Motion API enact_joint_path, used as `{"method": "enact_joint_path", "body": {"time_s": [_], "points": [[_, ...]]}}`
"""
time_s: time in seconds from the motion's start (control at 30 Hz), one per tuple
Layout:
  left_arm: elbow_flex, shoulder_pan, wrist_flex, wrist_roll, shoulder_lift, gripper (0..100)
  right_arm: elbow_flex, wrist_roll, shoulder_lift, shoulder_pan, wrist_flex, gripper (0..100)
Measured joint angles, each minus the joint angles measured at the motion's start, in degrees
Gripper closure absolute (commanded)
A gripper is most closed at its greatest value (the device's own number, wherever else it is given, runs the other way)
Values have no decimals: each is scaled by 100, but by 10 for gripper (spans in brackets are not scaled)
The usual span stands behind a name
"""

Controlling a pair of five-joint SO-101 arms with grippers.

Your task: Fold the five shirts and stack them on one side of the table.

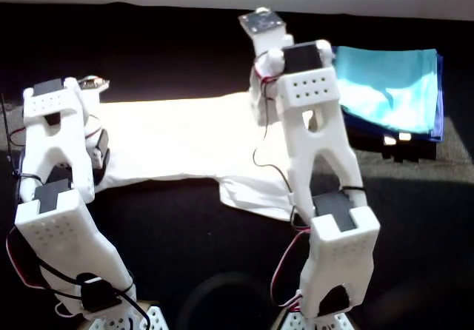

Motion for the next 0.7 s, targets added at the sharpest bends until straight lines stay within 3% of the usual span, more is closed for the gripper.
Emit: {"method": "enact_joint_path", "body": {"time_s": [0.1,0.37,0.7], "points": [[413,-193,-510,-70,-114,991,870,0,-26,18,-404,987],[457,-624,-651,-413,-185,991,2769,0,-44,-229,-1600,988],[457,-686,-721,-457,-185,991,4281,0,-97,-1222,-2690,988]]}}
